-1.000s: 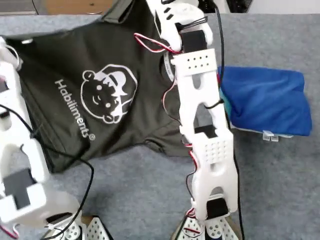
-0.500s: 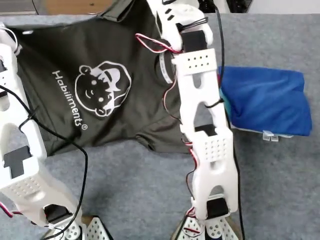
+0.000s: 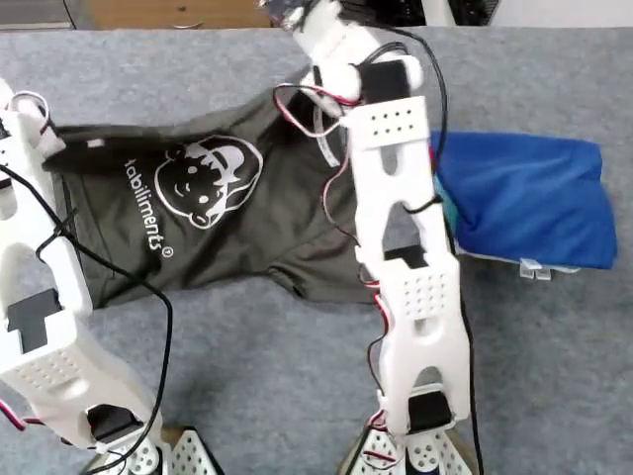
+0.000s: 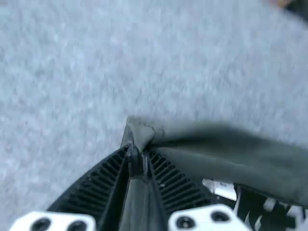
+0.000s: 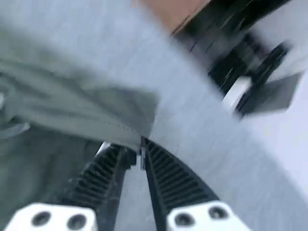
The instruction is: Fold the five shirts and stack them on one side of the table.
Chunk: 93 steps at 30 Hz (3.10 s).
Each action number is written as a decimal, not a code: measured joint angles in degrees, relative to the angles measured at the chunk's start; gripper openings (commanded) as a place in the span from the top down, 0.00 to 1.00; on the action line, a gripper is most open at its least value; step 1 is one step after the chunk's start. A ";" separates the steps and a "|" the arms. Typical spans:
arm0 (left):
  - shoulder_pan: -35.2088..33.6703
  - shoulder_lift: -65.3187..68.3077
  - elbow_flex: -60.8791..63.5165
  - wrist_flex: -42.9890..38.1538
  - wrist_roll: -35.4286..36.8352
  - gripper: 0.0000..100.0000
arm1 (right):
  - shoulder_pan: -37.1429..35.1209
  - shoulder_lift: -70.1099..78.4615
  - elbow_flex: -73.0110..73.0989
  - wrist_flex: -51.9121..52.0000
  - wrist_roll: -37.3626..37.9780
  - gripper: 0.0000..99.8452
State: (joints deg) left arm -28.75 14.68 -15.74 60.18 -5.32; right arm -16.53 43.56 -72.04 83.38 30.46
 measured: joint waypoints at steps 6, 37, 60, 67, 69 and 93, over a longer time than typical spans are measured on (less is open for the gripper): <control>1.76 0.09 0.79 7.21 -3.69 0.98 | 0.00 2.37 -8.97 15.38 0.79 1.00; -4.57 -16.18 35.34 -2.90 -14.51 0.98 | 5.80 -45.45 74.55 -1.32 4.48 1.00; -5.01 -16.00 43.87 -2.20 -18.90 0.98 | 11.60 -78.68 118.86 -13.63 8.18 1.00; -5.01 -16.00 48.00 -2.20 -20.84 0.98 | 11.60 -78.68 123.96 -19.96 8.18 1.00; -5.01 -16.00 48.53 -2.20 -21.01 0.98 | 11.60 -78.68 124.04 -20.57 8.18 1.00; -18.20 -16.00 33.58 9.85 -19.34 0.99 | 14.42 -79.12 113.14 -12.13 17.49 1.00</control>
State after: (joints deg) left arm -46.95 -1.32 17.85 70.02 -24.66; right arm -2.11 -35.56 41.10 71.25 47.96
